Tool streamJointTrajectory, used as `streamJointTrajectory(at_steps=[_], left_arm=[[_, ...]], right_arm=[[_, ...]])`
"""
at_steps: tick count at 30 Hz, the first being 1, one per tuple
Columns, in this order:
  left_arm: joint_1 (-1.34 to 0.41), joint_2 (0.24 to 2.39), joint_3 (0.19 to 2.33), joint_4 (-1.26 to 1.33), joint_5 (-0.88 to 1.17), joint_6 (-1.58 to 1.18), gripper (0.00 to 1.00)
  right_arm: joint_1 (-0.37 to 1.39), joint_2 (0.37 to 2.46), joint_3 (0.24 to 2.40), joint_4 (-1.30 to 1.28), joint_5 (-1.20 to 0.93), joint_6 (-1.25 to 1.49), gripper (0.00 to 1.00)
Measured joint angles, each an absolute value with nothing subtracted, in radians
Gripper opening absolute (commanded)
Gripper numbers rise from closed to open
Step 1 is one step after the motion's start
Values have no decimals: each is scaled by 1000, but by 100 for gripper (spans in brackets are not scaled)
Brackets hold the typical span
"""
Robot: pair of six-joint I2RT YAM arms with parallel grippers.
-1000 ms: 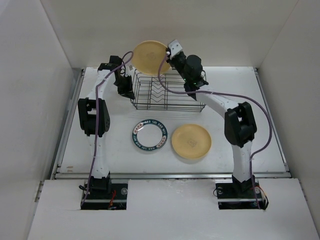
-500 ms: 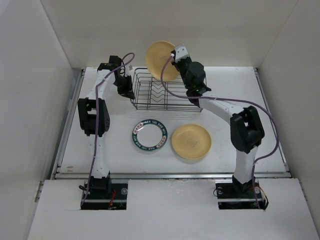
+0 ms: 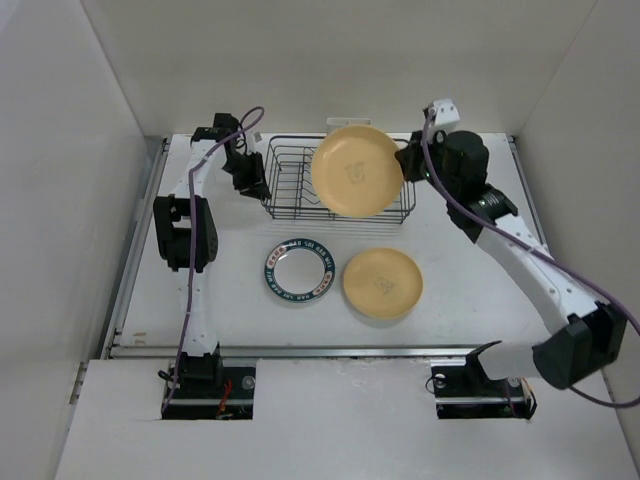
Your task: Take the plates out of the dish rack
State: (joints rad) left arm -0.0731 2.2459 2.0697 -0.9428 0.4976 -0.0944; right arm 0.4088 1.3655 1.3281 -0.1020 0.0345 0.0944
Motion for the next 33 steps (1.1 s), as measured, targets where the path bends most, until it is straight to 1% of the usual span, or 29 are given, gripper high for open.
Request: streamJointTrajectory(at_steps=[5,9,12,15,16,19,20,21,27,33], left_arm=[[-70,2246,2068,-966,500,-94,34],[-70,2246,2068,-971,496,-91,40],[-70,2246,2068,-974,488,-85,43],[-70,2241,2068,-980,473,-77,47],[-70,2238,2067,-979,468,-74,48],[-70,2206,2045,-986,457,-67,48],[-70,2194,2040,-987,454,-64,48],[-70,2181,2037,-988,451,-60,48],[-70,2086,1998,-994,431,-39,48],[-70,1998,1962,-1000,411,-13,48]], right_arm=[[418,1175,1071,-297,-1,246,0],[418,1066,887,-425,9,354,0],[418,1040,817,-486,44,418,0],[418,1067,801,-525,96,467,0],[418,1085,801,-528,114,482,16],[418,1139,783,-513,155,528,46],[418,1158,778,-514,161,535,74],[418,1178,772,-512,161,546,76],[418,1282,772,-516,165,556,77],[418,1298,773,-516,166,559,77]])
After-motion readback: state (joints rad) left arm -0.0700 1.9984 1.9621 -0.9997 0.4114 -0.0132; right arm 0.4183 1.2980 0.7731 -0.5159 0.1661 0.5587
